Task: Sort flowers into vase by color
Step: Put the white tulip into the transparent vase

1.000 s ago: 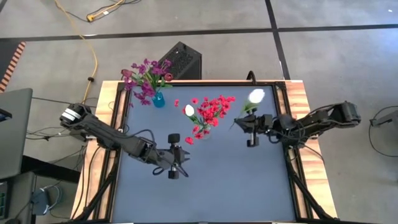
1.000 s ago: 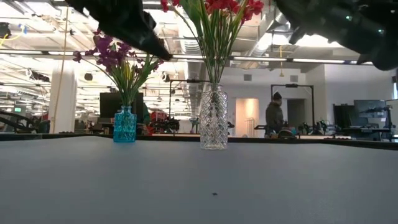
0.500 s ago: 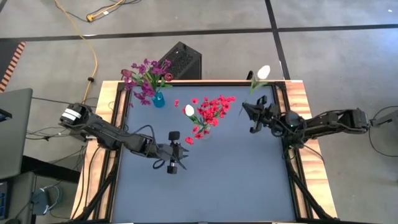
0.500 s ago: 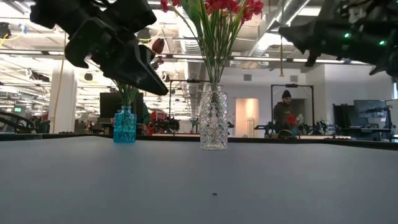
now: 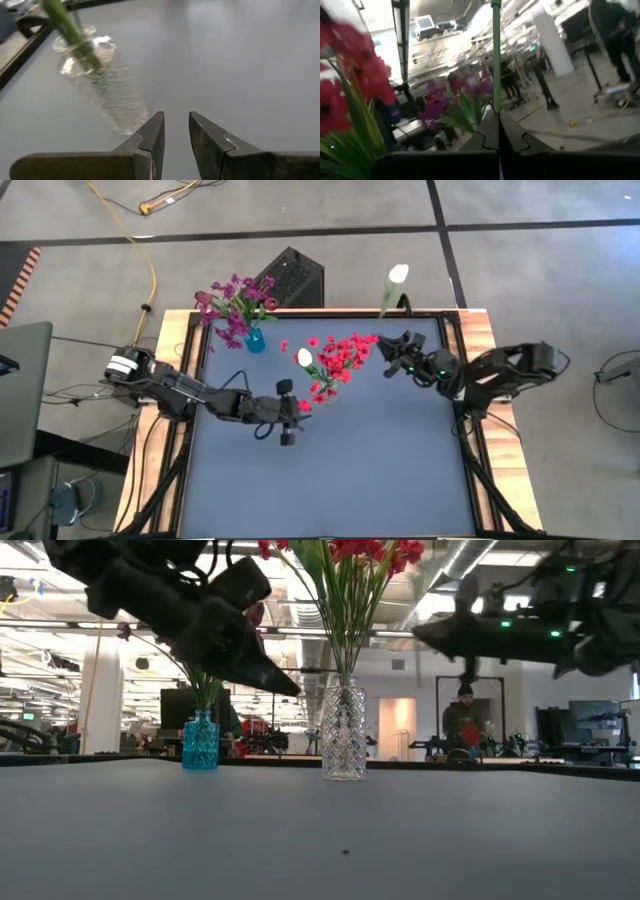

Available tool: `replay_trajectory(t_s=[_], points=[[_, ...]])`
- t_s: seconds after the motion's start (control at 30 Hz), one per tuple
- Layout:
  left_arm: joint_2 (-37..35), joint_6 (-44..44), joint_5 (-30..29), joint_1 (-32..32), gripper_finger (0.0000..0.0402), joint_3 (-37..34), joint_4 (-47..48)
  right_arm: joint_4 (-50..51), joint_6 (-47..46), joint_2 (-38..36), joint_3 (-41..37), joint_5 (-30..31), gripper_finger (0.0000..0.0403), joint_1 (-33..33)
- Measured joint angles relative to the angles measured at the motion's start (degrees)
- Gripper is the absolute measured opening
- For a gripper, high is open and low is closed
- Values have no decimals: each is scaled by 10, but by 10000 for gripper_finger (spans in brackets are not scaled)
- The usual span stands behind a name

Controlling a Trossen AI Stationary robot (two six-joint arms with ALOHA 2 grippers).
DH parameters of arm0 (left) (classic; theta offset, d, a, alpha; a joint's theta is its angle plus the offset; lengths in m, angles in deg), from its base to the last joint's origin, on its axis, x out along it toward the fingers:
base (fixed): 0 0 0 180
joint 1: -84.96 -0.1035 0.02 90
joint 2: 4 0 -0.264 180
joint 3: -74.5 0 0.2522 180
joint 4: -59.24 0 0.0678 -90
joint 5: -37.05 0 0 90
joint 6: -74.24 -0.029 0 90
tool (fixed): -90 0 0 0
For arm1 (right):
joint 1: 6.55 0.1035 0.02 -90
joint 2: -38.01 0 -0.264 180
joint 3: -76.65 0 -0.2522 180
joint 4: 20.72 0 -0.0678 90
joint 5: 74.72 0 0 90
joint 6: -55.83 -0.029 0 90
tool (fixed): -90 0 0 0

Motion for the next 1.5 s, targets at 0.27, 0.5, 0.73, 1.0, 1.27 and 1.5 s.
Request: replay_trajectory(t_s=[0.27, 0.5, 0.73, 1.0, 1.27, 1.5], points=[[25, 6, -46, -30, 77, 0, -11, -2, -7, 78, 87, 11, 17, 33], [25, 11, -39, -51, 77, 0, -42, -2, -18, 105, 122, 9, 17, 62], [25, 27, -11, -71, 77, 0, -62, -2, 14, 106, 127, 13, 17, 101], [25, 28, 9, -78, 77, 0, -87, -2, 28, 151, 161, 46, 17, 122], [25, 41, 9, -78, 77, 0, -79, -2, 21, 178, 187, 44, 17, 122], [25, 27, 9, -78, 77, 0, -79, -2, 18, 172, 186, 44, 17, 125]])
